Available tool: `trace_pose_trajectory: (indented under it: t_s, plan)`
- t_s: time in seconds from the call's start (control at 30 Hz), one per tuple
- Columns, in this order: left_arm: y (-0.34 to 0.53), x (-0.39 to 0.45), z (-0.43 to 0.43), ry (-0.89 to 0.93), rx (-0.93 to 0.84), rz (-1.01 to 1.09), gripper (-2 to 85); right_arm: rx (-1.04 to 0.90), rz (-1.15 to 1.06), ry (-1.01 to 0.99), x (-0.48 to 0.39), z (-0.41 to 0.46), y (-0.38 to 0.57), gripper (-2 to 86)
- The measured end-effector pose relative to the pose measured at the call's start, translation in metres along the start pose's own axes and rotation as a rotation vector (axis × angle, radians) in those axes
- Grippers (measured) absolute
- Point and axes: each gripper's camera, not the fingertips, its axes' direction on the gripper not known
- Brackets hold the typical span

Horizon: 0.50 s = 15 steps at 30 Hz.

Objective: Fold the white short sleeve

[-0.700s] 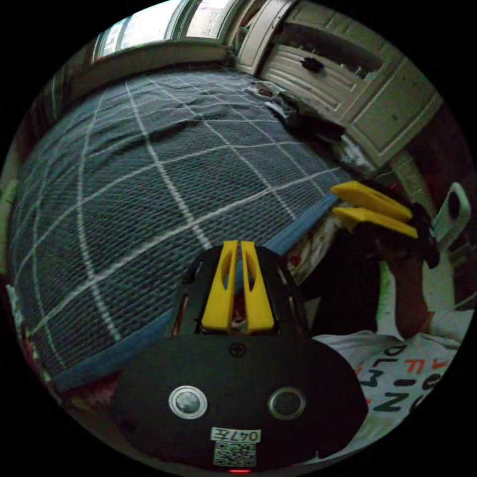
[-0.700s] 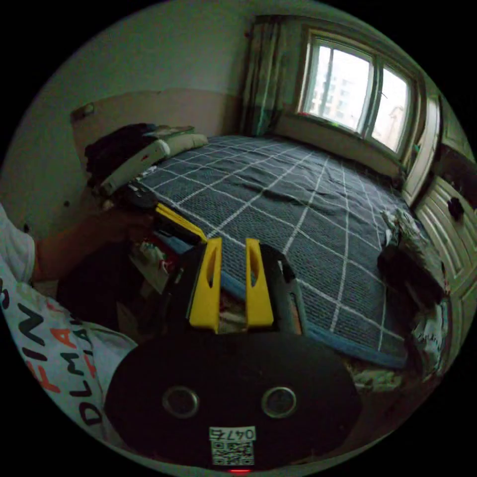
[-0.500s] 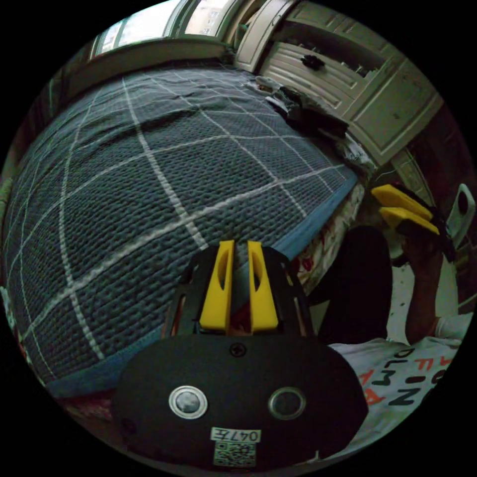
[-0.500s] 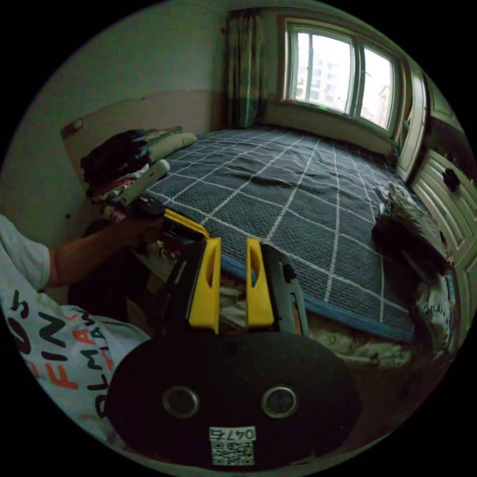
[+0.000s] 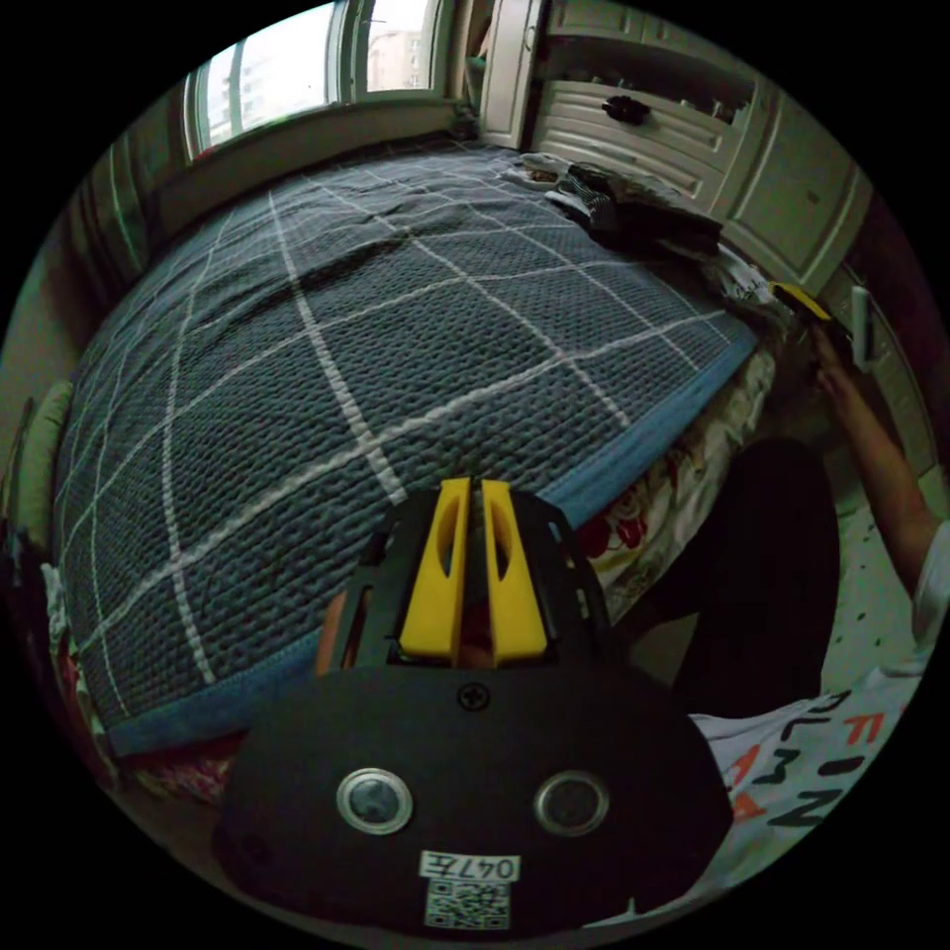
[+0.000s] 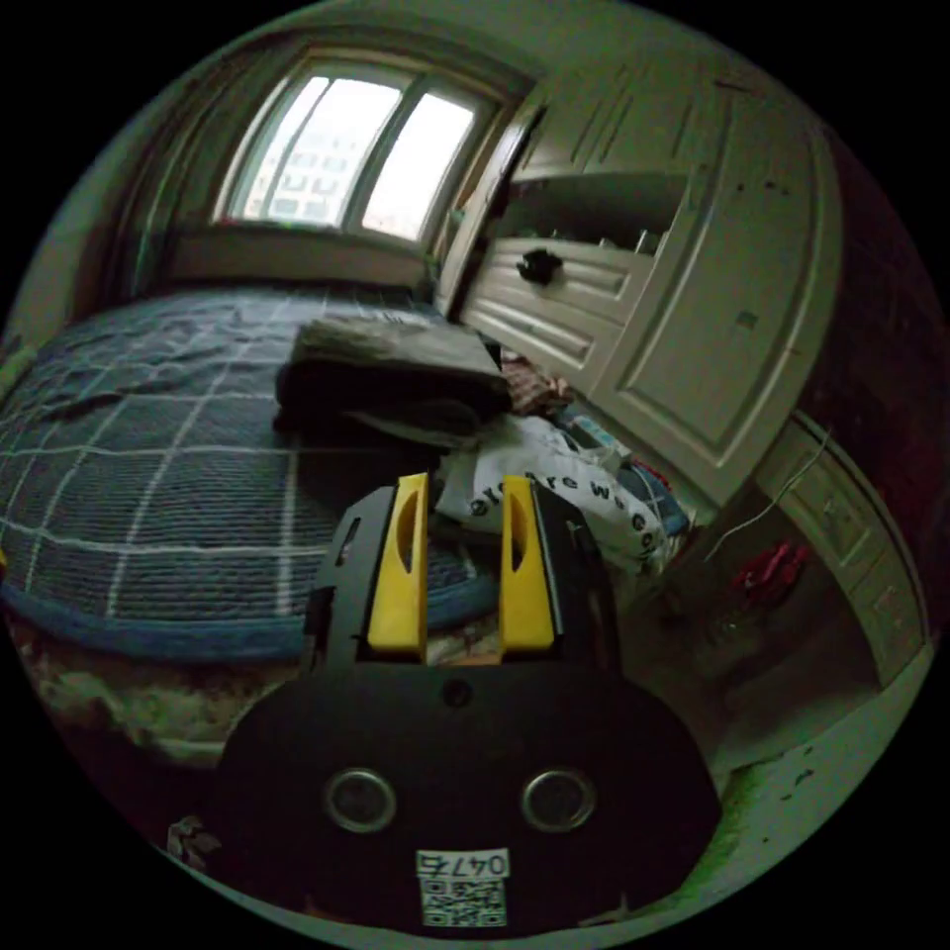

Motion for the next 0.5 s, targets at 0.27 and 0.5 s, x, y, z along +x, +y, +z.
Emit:
trace_pose_trajectory:
  t_s: [0.27,0.5]
  plan:
    - [-0.016,0.015,0.027,0.082,-0.006,-0.018,-0.7,-0.319,-0.105,0.150,0.067,0.124,-0.014,2.3]
    - [-0.023,0.030,0.039,0.080,-0.001,0.007,-0.8,-0.015,0.192,-0.075,0.105,0.036,-0.018,0.6]
